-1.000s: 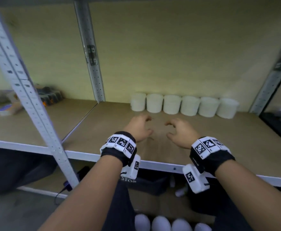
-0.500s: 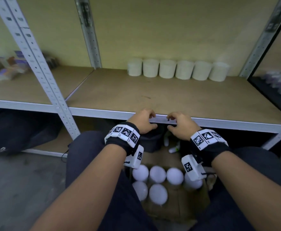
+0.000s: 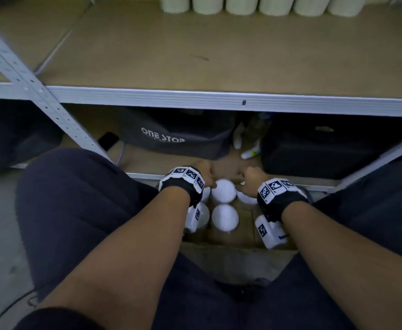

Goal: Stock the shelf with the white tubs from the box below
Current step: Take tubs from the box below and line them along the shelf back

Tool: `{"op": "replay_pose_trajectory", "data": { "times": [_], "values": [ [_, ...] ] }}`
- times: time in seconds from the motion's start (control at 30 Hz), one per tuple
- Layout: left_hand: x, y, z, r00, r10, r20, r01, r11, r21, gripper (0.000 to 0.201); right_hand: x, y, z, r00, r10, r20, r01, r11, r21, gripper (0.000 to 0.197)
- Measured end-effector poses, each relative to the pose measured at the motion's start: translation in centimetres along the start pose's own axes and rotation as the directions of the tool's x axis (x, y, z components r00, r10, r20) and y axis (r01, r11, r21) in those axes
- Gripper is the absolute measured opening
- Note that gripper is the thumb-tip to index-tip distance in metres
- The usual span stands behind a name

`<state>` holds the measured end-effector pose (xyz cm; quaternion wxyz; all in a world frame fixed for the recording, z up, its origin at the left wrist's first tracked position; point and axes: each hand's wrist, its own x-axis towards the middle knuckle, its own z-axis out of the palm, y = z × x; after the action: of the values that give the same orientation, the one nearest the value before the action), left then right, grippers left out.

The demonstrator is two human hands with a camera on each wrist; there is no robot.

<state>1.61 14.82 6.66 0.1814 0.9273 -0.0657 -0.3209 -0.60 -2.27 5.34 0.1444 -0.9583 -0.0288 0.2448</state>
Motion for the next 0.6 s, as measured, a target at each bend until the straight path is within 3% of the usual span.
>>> {"op": "replay_pose_trajectory", "data": {
  "times": [0.1,0.13,0.23,0.3,0.43,0.6],
  "values": [
    [3.4,-2.0,4.4,0.992,-0.056,0.11,0.051,0.997,0.055,0.034,0.9,0.8,3.9,0.99,0.054,0.127,-0.048,0.998,-0.051,0.021],
    [4.5,-2.7,5.8,0.982,-0.097,0.159,0.089,0.994,0.056,0.038,1.2,1.0,5.1,0.986,0.065,0.151,-0.058,0.997,-0.049,0.028],
    [12.5,-8.3,14.2,0.958,-0.152,0.245,0.143,0.988,0.055,0.079,1.9,0.9,7.8,0.968,0.064,0.244,-0.051,0.997,-0.058,0.061],
    [10.8,-7.8,14.5,0.955,-0.192,0.228,0.172,0.979,0.106,0.098,2.5,0.8,9.5,0.96,0.078,0.269,-0.058,0.995,-0.081,0.064],
    [4.6,-4.7,11.3,0.963,-0.143,0.231,0.126,0.988,0.086,0.073,3.0,0.7,11.9,0.959,0.059,0.278,-0.024,0.991,-0.129,0.071],
    [4.1,-6.2,13.4,0.967,-0.18,0.179,0.162,0.981,0.111,0.079,3.4,0.5,14.4,0.971,0.035,0.237,-0.004,0.991,-0.131,0.084]
  ]
}}
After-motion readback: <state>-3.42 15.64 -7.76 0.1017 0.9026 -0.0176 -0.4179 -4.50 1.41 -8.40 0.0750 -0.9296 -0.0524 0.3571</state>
